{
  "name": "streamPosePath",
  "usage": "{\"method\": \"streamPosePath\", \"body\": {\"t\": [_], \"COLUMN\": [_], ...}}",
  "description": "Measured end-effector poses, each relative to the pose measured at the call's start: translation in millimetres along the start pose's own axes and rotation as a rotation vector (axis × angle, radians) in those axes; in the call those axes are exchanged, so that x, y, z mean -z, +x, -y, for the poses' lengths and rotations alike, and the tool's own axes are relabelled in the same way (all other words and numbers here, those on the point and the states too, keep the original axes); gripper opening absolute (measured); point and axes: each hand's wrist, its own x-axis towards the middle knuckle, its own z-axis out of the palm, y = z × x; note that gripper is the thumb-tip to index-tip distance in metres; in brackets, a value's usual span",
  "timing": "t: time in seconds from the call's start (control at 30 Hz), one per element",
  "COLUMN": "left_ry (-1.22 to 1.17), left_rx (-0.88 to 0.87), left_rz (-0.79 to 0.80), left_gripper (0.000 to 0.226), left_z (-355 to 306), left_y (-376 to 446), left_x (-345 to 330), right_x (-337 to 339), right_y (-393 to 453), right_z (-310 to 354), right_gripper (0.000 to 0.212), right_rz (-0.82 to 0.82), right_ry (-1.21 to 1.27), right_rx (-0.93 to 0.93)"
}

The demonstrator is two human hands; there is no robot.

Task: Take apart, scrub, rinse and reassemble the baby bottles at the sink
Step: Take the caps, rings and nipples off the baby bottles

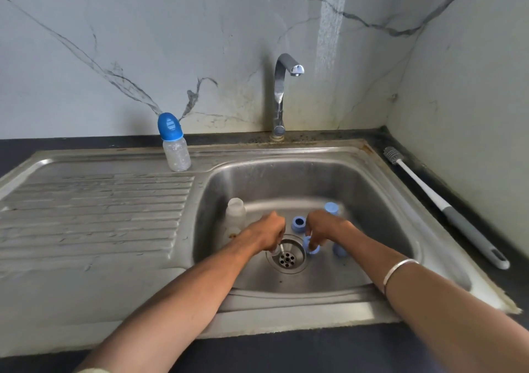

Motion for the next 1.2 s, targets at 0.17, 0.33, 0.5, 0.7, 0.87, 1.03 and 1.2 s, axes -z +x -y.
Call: {"method": "streamPosePath", "body": {"t": [0.17,0.33,0.5,0.7,0.87,1.03,1.2], "left_ry": [0.01,0.031,0.057,0.124,0.149,0.148,0.071], "left_rx": [0.032,0.054,0.051,0.03,0.035,0.05,0.073], "left_rz": [0.054,0.093,0.1,0.084,0.089,0.102,0.062], "left_gripper": [0.023,0.016,0.018,0.019,0.02,0.038,0.037], "left_z": [3,3,4,-2,-1,0,6], "left_y": [-2,-3,-4,-6,-7,-7,-5], "left_x": [-2,-5,-7,-7,-8,-6,-1], "right_x": [-6,-9,-10,-14,-15,-13,1], "right_y": [3,4,4,6,6,3,-7], "right_z": [0,-3,-1,-1,-1,-1,-5], "right_gripper": [0.037,0.036,0.037,0.039,0.039,0.046,0.047], "right_rz": [0.032,0.04,0.037,0.03,0.04,0.041,0.034], "right_ry": [-0.017,0.015,-0.012,-0.014,-0.004,-0.005,0.081], "right_rx": [0.025,0.045,0.06,0.063,0.071,0.06,0.037]}}
